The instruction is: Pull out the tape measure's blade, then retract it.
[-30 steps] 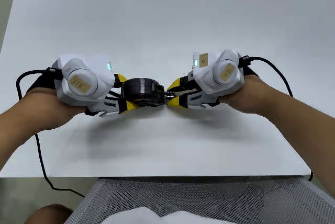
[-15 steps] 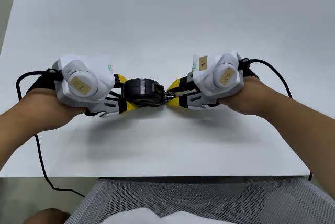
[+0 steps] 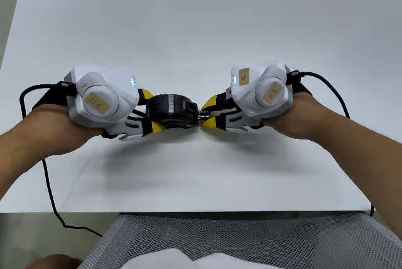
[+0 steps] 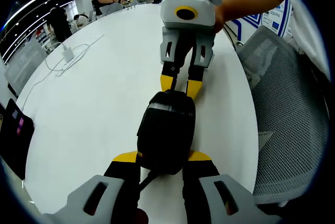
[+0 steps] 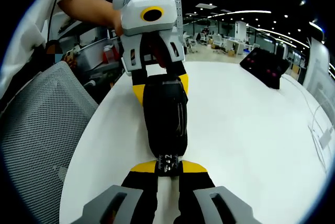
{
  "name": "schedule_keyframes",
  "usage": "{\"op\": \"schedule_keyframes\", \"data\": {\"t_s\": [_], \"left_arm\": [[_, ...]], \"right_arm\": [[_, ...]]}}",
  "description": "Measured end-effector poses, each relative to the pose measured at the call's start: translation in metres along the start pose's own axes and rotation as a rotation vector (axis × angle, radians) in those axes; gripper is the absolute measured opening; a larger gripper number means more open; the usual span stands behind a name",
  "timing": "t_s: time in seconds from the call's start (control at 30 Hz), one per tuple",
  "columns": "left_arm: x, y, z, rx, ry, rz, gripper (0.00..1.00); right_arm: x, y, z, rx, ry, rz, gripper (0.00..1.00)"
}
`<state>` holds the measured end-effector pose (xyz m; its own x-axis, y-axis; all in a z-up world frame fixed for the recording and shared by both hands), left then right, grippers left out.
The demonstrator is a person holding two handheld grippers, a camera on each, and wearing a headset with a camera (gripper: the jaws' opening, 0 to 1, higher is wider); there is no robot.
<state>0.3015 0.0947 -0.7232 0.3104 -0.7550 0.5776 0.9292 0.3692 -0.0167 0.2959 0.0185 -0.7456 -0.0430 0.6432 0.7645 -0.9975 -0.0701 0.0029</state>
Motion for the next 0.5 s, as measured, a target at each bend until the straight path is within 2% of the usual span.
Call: {"op": "schedule_keyframes", "data": {"t_s": [0.5], "left_arm": [[-0.0005,-0.0002,-0.0002,-0.004,0.006,-0.001,0.26]], "right_arm": [[-0.0016,0.0004,0.0026,-0.002,0.01,0.02,0.1]]}}
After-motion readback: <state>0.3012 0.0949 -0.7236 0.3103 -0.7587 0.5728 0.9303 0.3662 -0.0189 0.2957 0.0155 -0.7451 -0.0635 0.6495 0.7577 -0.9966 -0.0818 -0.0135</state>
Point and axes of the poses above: the centre of the closed fingertips' face, and the gripper's own axes: z roughly backward along the fingers, y roughly to its left, x roughly out of its top, the point moved 1 cm from there along z, roughly backward along the fingers, and after that the axes turned 5 degrees about z, right-handed, at the moved point
